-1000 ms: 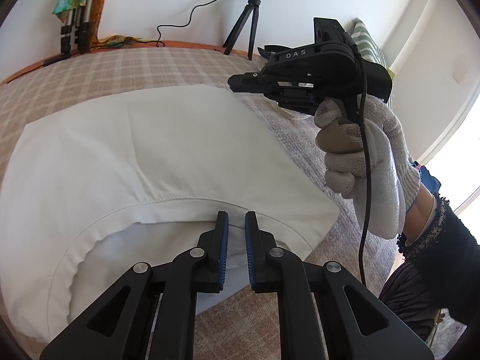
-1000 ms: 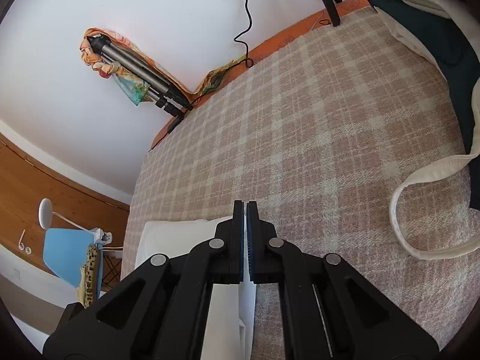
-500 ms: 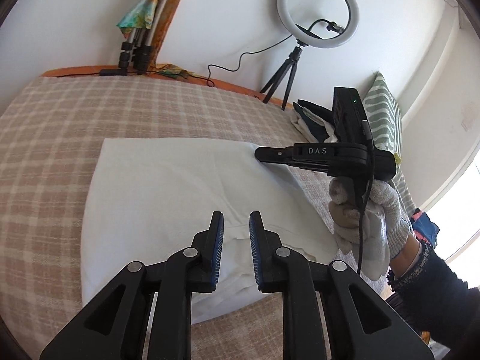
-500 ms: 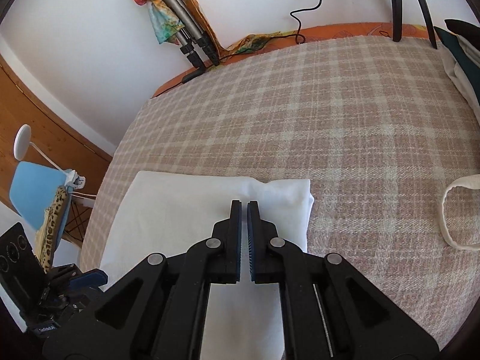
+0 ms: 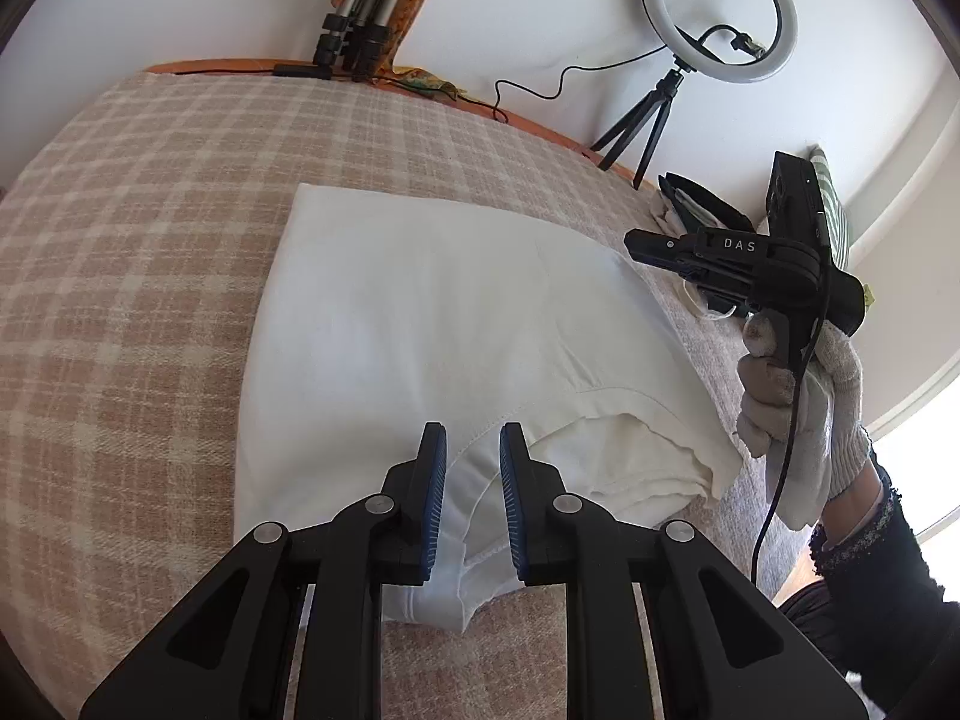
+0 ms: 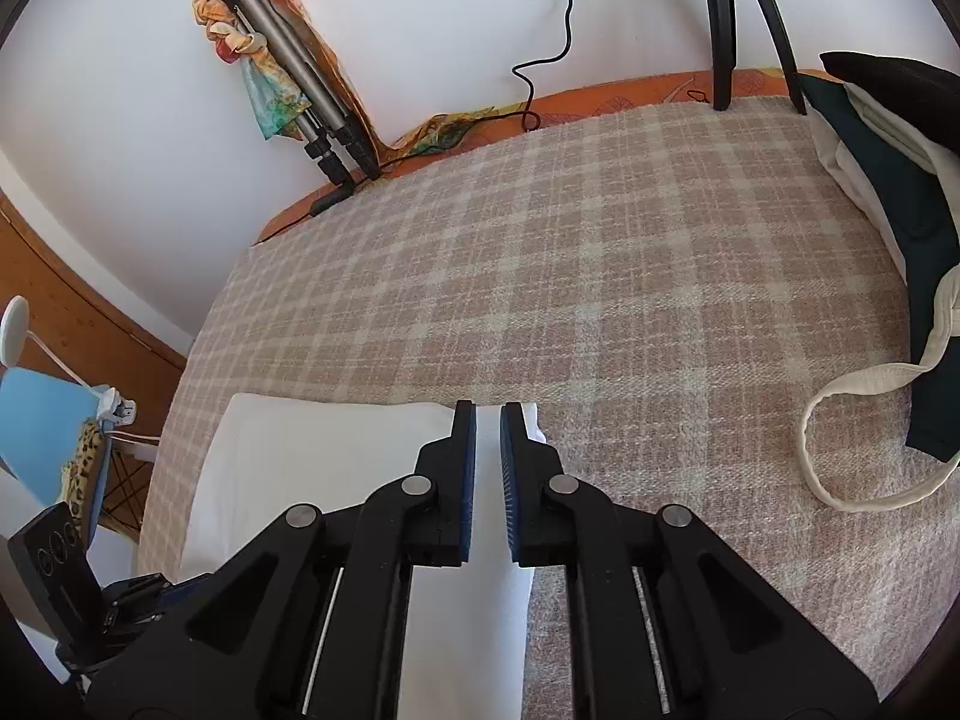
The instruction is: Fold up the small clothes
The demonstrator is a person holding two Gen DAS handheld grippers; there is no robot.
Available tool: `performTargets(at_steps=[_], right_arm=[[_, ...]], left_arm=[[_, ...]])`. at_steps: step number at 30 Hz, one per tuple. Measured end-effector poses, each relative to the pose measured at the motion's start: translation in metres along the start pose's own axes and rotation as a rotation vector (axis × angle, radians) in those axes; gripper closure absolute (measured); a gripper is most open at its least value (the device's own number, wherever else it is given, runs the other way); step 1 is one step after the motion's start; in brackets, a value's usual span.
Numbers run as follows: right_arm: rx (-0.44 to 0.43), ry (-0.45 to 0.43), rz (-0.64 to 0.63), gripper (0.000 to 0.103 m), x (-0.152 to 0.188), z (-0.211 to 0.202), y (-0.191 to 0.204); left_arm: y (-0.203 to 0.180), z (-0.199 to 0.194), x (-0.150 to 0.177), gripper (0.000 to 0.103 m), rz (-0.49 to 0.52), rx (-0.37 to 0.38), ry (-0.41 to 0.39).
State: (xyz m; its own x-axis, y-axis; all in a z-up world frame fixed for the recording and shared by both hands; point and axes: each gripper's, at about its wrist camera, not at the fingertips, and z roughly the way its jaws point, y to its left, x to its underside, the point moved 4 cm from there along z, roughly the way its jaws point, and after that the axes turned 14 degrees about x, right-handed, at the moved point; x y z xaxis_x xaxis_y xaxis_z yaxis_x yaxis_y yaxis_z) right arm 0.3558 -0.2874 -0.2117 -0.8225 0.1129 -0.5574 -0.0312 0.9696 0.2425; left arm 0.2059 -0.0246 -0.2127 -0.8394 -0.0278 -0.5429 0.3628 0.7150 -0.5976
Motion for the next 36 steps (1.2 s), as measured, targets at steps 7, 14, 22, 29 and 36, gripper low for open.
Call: performTargets(at_steps=[7,14,22,29,36], right_arm=[[-0.106,0.003,-0.059,0.073,0.002,0.001,0.027],[-0.062,0.030,-0.026,0.073,-0.001,0.034,0.025],[0.055,0.043,-0.042,0.048,0.003,0.009,0.024],[0.019,0.107,0.018,0.047,0.051,-0.030,0.008],[-0.070,0.168,0.113,0.047,0.099,-0.049,-0.017]], left_arm=[[0.004,-0.022,-0.006,0.078,-0.005,-0.011,-0.069],[0.008,-0.032,-0.006,0.077,0.010,-0.050,-0.082],[0.041,-0.056,-0.004,0.057,-0.078,-0.088,-0.127],[0.065,-0.054,0.007,0.057,-0.247,0.042,-0.109],[0.081,-0.047,0.007,0.057,-0.384,0.127,-0.121]])
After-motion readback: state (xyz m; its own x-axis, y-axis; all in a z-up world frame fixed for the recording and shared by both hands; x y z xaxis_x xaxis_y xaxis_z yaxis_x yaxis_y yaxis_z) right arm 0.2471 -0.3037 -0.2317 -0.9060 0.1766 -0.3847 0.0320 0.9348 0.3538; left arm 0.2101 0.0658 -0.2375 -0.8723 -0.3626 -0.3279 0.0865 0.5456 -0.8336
